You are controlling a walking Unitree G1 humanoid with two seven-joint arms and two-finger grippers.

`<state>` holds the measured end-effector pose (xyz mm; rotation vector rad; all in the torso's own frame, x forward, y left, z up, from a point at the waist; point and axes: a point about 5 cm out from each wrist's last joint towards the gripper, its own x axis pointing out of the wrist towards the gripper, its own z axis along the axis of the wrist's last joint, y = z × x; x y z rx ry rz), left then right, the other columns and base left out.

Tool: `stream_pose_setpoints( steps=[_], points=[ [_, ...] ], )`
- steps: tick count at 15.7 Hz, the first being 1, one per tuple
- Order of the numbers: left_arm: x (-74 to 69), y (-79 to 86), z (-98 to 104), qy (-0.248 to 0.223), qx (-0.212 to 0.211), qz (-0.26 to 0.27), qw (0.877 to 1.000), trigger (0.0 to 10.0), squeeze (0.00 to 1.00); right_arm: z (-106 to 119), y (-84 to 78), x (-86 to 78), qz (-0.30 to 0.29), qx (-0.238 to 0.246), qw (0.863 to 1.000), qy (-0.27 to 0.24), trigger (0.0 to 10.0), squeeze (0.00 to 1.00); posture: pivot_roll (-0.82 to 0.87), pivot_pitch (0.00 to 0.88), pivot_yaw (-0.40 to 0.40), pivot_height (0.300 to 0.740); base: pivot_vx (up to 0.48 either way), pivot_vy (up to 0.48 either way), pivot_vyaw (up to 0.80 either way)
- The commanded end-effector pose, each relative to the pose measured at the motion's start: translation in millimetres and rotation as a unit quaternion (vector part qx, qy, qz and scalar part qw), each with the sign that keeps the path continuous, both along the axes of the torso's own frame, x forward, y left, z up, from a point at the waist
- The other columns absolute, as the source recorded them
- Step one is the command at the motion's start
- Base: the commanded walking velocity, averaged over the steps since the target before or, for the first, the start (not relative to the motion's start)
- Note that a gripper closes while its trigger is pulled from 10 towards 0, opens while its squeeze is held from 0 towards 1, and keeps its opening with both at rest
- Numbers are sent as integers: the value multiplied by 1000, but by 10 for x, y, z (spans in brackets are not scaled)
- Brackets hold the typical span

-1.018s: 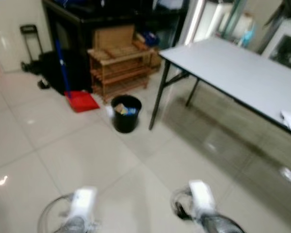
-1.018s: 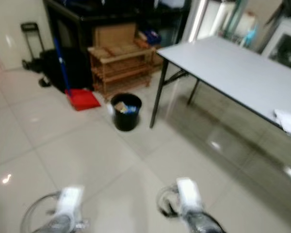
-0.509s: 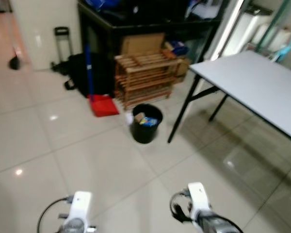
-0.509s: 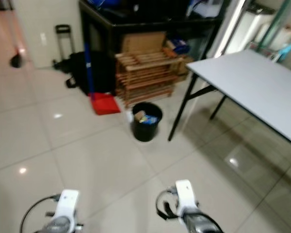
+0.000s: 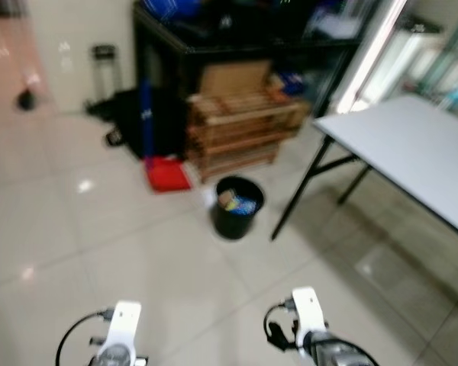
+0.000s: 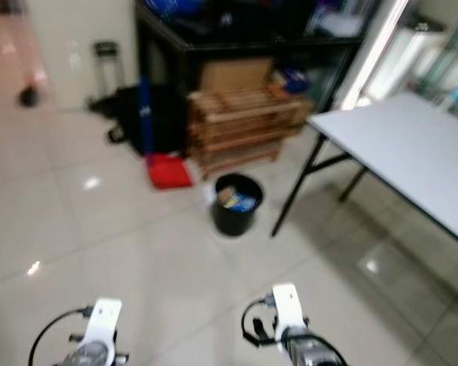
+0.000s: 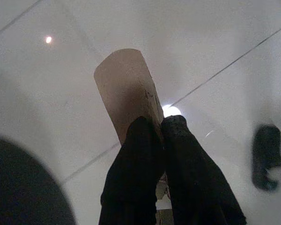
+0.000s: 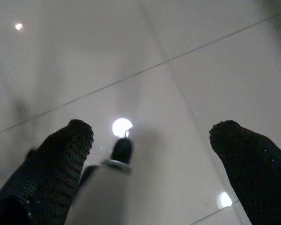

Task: Picking trash to rubbish bin

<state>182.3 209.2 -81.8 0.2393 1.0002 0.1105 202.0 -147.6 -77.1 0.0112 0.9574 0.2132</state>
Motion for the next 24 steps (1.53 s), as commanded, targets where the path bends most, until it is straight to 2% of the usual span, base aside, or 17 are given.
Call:
stream_pose_setpoints(
  steps=[1,5,8,24],
  points=[
    [20,-87,-5,-2,-5,-10,1000,10000,0,3,-91,0,-12,-7,1000,0,10000,0,-6,7,-147,740,412,0,0],
    [20,-85,-5,-1,-5,-12,1000,10000,0,4,-85,2,-11,-5,1000,-1,10000,0,-5,5,-144,740,412,0,0],
    [36,-87,3,-3,-5,-12,1000,10000,0,9,-85,13,-10,-6,1000,0,10000,0,-5,19,-147,740,410,0,-683],
    [35,-80,2,-3,-10,0,1000,10000,0,32,-82,52,-22,0,1000,-10,10000,0,-10,48,-151,740,413,0,0]
  ],
)
